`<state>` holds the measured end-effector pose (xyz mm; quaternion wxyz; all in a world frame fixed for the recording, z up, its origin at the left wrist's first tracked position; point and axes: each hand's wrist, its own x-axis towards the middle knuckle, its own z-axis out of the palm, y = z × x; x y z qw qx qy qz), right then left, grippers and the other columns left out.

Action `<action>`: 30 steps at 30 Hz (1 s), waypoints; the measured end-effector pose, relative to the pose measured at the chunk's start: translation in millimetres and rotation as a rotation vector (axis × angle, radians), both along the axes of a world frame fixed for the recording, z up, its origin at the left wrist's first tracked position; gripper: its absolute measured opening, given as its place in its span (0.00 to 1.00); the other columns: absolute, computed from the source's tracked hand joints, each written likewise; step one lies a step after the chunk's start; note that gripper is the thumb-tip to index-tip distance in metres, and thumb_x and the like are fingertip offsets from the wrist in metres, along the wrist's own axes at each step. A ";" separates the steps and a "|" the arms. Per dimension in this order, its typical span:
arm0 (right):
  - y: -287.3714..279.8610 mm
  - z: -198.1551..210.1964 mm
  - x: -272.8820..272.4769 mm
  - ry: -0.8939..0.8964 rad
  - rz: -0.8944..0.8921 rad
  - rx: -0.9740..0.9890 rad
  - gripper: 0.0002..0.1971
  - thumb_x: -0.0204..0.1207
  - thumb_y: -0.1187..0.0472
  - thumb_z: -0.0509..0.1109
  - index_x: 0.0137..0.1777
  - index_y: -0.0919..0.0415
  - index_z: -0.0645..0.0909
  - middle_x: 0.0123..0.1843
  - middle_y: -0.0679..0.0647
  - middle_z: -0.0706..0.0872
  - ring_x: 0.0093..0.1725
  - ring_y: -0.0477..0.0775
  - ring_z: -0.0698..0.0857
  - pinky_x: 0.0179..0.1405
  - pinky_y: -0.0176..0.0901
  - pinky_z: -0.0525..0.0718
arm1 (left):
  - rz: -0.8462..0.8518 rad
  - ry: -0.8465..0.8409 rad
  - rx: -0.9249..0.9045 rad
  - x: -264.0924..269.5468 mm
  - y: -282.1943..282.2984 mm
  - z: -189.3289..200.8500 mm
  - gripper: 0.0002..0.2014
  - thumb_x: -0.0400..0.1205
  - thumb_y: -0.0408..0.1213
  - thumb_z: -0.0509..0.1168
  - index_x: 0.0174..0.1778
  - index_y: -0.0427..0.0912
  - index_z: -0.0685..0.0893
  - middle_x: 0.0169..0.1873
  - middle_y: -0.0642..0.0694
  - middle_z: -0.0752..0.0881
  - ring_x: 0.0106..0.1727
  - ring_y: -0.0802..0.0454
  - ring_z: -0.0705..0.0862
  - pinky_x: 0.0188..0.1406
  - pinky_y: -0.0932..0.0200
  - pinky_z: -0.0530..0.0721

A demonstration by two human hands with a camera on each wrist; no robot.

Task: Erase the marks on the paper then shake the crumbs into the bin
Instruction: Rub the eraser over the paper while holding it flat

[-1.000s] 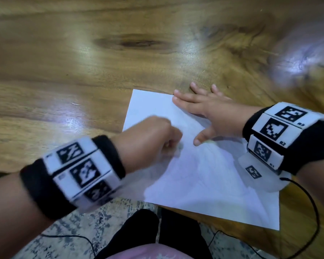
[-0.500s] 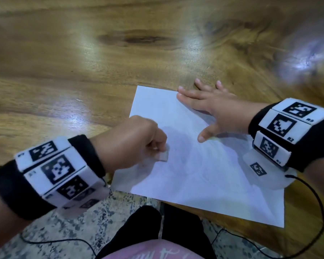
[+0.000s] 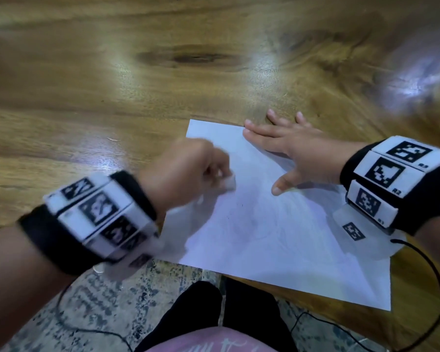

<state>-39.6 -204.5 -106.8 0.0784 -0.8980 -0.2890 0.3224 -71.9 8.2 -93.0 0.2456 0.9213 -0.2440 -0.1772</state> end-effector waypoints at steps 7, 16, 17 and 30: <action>0.0 0.1 -0.5 -0.012 0.003 -0.010 0.55 0.64 0.42 0.75 0.80 0.43 0.37 0.80 0.33 0.34 0.73 0.37 0.28 0.76 0.55 0.29 | -0.087 -0.001 -0.020 -15.1 -11.2 -8.3 0.10 0.70 0.40 0.70 0.24 0.43 0.79 0.24 0.46 0.78 0.24 0.54 0.71 0.27 0.75 0.67; 0.2 0.8 -0.8 -0.001 -0.005 0.004 0.55 0.63 0.43 0.75 0.80 0.42 0.37 0.71 0.26 0.31 0.72 0.36 0.28 0.75 0.53 0.29 | -0.025 -0.018 0.034 17.4 -26.6 -3.0 0.05 0.72 0.39 0.70 0.37 0.42 0.84 0.29 0.46 0.80 0.32 0.50 0.74 0.27 0.60 0.64; 0.3 1.0 -0.6 -0.002 -0.003 0.000 0.55 0.64 0.42 0.75 0.80 0.42 0.37 0.71 0.27 0.31 0.71 0.36 0.28 0.75 0.53 0.29 | -0.059 -0.026 0.007 8.3 -23.5 -3.6 0.05 0.72 0.37 0.71 0.32 0.43 0.83 0.27 0.47 0.78 0.31 0.49 0.73 0.27 0.61 0.62; 0.4 1.4 -0.7 0.000 -0.004 -0.009 0.55 0.64 0.43 0.75 0.80 0.43 0.37 0.72 0.28 0.31 0.72 0.36 0.28 0.76 0.55 0.30 | -0.032 -0.032 -0.023 -25.6 9.7 -7.7 0.08 0.72 0.39 0.71 0.28 0.44 0.81 0.28 0.50 0.75 0.27 0.53 0.74 0.26 0.65 0.62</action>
